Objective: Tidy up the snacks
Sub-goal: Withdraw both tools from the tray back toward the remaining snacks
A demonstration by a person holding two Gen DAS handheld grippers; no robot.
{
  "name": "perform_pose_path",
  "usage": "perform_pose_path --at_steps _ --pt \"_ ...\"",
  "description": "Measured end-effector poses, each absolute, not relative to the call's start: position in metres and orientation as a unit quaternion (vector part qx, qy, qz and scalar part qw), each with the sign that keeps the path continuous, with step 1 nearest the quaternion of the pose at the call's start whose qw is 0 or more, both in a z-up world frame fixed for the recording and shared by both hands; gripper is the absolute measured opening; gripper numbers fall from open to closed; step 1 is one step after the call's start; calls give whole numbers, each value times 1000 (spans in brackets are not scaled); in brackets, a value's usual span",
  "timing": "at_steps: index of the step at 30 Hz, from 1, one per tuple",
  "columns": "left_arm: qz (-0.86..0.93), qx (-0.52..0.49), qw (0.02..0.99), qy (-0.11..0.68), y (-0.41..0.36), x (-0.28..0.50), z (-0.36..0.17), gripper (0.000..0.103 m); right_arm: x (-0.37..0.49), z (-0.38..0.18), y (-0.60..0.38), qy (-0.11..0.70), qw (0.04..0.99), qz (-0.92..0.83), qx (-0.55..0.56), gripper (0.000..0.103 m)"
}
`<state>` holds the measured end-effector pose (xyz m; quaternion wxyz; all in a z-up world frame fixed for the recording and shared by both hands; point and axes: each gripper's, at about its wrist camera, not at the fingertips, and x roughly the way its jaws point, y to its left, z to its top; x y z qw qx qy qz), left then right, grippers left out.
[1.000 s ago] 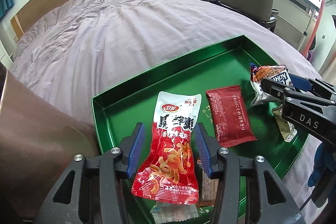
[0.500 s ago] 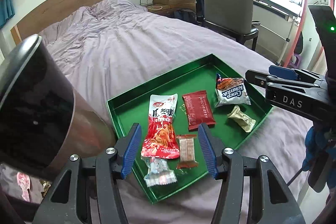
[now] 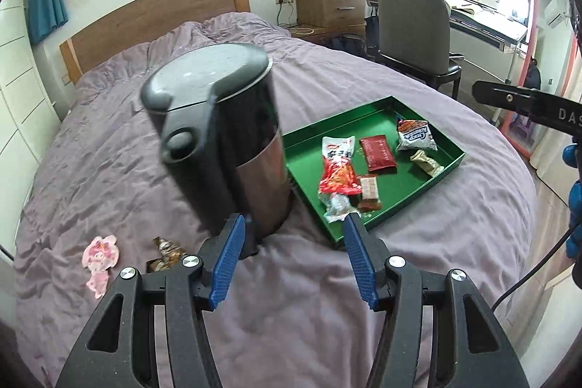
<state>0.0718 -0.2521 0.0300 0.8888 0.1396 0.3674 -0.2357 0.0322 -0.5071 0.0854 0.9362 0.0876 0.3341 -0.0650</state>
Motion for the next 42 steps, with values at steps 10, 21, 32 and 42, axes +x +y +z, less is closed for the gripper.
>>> perform_pose_path --at_steps 10,21,32,42 --pt "-173 111 907 368 -141 45 31 53 -5 90 -426 349 934 -3 81 103" --pt "-113 72 914 382 -30 31 12 58 -4 64 -317 390 918 61 47 103" --pt "-87 37 918 384 40 27 -2 70 6 42 -232 419 903 95 1 103" --pt "-69 12 916 395 76 35 -16 70 17 22 -188 440 891 111 -32 103"
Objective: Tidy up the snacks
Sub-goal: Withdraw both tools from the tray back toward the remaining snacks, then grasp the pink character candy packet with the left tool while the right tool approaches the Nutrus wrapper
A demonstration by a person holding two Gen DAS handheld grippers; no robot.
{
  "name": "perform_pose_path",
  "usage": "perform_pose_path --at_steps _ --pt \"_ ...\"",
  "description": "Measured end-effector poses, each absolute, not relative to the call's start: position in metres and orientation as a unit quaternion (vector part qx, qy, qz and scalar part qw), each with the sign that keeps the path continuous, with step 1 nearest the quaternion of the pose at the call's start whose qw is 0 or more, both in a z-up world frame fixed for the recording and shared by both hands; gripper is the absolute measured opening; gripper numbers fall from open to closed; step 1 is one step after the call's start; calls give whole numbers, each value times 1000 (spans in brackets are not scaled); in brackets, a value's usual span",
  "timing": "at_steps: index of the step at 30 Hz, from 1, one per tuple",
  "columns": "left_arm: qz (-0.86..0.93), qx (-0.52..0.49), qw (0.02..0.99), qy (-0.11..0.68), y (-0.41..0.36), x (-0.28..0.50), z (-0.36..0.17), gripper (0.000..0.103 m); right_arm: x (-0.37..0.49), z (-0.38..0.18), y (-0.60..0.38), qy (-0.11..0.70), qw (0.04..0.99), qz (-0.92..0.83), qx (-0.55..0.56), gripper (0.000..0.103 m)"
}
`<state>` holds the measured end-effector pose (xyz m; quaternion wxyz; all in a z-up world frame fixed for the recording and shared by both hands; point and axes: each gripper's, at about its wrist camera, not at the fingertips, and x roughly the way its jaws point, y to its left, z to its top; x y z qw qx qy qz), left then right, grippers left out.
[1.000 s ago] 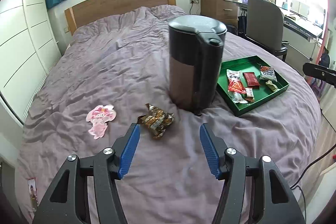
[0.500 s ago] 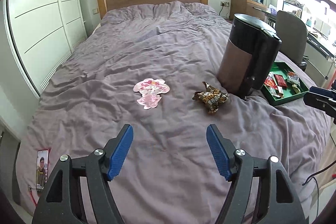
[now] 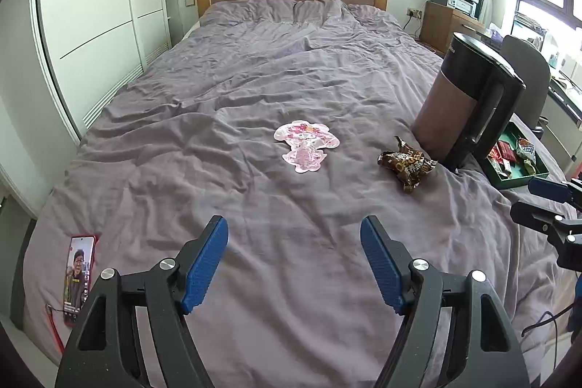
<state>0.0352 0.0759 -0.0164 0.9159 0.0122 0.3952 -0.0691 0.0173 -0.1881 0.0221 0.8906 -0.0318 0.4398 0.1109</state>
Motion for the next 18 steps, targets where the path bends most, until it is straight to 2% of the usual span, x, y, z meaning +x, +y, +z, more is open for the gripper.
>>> perform_pose_path --at_steps 18 --pt "-41 -6 900 435 97 85 -58 74 58 -18 -155 456 876 132 -86 103"
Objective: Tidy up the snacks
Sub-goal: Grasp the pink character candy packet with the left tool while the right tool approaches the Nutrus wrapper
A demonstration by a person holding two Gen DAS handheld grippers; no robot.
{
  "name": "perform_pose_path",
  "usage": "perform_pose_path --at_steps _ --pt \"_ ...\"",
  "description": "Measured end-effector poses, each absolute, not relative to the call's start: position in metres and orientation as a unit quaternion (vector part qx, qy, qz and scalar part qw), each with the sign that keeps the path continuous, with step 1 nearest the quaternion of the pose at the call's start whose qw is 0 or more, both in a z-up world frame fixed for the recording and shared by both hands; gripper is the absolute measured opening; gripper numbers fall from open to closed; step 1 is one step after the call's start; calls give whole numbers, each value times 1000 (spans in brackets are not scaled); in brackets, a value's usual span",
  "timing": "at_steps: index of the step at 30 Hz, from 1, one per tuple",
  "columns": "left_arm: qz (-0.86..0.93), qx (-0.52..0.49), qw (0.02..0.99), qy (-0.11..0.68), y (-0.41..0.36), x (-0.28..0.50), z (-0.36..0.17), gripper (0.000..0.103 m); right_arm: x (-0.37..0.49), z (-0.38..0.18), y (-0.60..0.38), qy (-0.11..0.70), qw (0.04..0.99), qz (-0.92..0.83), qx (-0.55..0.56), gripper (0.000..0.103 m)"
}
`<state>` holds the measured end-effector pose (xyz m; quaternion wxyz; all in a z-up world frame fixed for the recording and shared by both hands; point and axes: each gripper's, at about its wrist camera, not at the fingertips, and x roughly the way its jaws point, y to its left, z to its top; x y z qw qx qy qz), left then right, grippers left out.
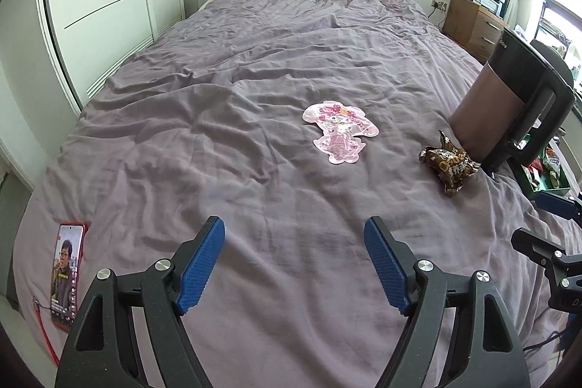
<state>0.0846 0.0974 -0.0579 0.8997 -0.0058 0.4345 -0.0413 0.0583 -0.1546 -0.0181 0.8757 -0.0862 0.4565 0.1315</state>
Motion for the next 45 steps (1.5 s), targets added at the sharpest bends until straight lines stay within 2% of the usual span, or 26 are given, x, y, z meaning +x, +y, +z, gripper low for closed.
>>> perform_pose_path --at_steps 7,24,29,35,45 --pt "-34 6 896 442 97 113 -71 78 80 -26 -145 445 877 141 -114 103" --pt "-63 5 888 456 93 191 -94 80 131 -42 -146 416 883 154 -154 103" --pt "-119 31 876 467 67 211 -100 80 148 -53 -151 416 881 156 -160 103" --pt "-113 78 861 490 34 232 -120 80 169 -67 -159 428 876 153 -160 103" --pt "-100 94 852 505 14 249 -139 80 187 -93 -164 449 864 148 -174 103"
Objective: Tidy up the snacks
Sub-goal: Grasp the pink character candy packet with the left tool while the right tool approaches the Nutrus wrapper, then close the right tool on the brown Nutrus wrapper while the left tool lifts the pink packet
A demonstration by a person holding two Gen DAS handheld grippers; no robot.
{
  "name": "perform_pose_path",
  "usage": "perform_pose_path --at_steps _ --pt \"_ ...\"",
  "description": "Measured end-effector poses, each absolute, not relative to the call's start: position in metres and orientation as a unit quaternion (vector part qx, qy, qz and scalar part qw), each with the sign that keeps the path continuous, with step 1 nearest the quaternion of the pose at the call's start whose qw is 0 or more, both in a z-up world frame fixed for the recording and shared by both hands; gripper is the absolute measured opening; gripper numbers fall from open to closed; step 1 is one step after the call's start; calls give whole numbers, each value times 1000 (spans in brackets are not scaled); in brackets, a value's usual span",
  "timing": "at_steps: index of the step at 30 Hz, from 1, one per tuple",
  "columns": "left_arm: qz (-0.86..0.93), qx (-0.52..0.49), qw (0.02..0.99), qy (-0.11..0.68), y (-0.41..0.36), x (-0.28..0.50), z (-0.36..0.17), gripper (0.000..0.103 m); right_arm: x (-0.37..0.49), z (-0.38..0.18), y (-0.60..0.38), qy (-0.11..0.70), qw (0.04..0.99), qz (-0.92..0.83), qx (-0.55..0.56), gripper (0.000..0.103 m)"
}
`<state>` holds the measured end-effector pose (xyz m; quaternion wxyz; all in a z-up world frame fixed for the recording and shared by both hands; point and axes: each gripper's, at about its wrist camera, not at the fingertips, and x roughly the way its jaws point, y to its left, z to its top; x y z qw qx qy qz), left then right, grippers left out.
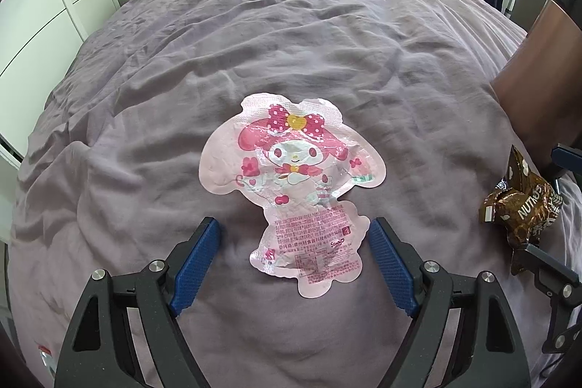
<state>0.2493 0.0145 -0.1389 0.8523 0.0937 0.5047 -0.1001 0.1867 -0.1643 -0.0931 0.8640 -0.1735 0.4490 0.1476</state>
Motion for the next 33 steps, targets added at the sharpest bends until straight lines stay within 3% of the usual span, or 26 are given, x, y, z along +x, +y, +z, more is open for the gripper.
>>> perform_pose_path --at_steps 9,33 --pt "-114 47 845 520 19 262 -139 80 196 -106 -171 459 860 151 -165 103" --pt "-89 78 854 506 6 270 -151 78 203 -130 -170 480 849 153 -158 103"
